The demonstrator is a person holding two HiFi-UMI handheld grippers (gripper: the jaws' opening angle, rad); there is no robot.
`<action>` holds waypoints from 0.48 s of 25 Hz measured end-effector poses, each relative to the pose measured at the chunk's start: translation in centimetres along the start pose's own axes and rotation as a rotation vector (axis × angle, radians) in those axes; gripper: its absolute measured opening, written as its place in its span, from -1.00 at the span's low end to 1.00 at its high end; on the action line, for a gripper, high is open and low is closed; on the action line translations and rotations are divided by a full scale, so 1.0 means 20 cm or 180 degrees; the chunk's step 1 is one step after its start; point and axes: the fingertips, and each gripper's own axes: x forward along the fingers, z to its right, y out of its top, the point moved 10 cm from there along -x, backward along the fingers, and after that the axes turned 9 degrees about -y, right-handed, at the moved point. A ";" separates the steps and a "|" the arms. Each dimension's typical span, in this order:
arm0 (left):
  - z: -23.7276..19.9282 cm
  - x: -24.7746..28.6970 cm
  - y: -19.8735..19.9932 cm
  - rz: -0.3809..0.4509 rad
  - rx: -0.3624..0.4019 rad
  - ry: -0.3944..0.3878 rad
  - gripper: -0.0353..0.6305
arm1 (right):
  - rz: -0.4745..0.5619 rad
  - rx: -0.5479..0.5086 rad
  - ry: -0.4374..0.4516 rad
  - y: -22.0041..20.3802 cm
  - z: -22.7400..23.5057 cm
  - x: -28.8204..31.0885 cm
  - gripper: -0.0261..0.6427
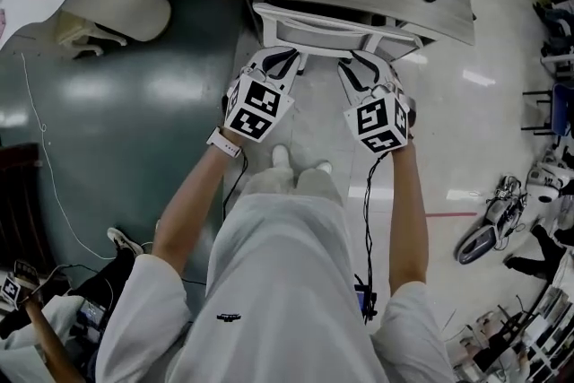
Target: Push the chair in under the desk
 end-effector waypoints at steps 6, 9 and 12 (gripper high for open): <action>0.14 -0.23 -0.01 0.0242 -0.0356 0.0251 -0.87 | 0.0206 0.0432 -0.0227 0.03 -0.06 -0.23 -0.57; 0.20 -0.32 -0.02 0.0354 -0.0522 0.0303 -0.87 | 0.0276 0.0569 -0.0369 0.04 -0.08 -0.33 -0.68; 0.26 -0.42 -0.03 0.0466 -0.0656 0.0368 -0.88 | 0.0342 0.0715 -0.0489 0.06 -0.11 -0.42 -0.83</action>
